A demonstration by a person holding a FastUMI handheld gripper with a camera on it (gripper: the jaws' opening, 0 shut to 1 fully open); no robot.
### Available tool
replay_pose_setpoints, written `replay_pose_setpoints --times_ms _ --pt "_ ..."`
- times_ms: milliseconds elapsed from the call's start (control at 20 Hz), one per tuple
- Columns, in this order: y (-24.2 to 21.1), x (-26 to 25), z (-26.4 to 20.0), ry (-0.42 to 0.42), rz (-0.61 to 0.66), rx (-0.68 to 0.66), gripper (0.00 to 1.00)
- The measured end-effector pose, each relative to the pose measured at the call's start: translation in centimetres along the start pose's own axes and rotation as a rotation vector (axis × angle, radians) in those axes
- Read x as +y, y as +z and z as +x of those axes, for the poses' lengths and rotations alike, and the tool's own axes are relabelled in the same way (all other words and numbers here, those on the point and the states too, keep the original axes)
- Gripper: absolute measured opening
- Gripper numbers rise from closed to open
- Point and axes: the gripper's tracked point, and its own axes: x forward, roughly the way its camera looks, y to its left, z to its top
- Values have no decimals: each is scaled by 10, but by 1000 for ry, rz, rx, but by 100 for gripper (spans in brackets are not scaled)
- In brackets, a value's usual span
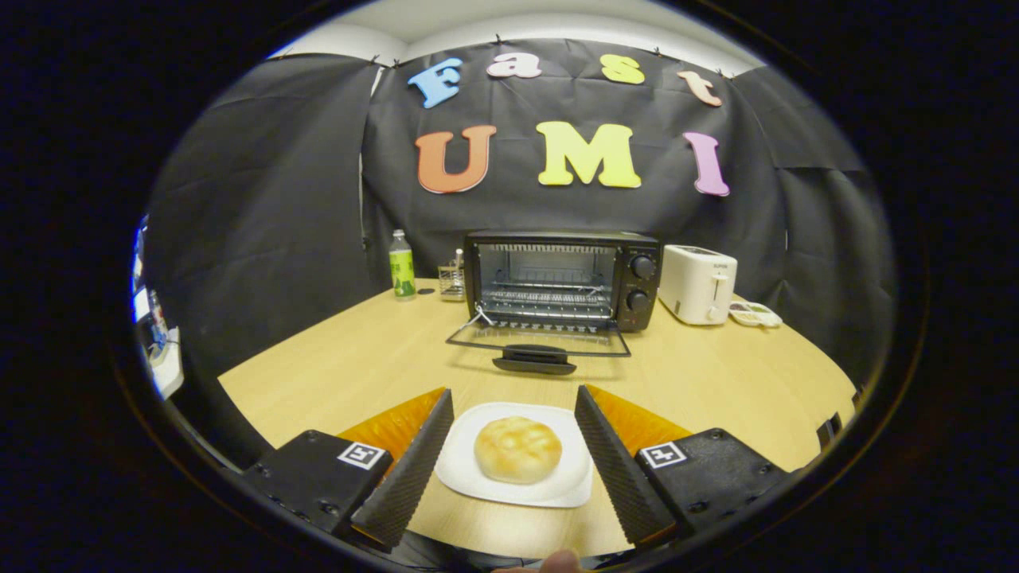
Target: Open the toaster oven, put the food inside, and close the toaster oven door.
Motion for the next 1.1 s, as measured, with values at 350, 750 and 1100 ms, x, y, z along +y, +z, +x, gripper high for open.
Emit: replay_pose_setpoints --times_ms 350,750,1100 --pt "-46 9 19 2 19 119 100" --pt "-70 8 34 -9 54 207 97" --pt "-31 11 34 57 239 134 64"
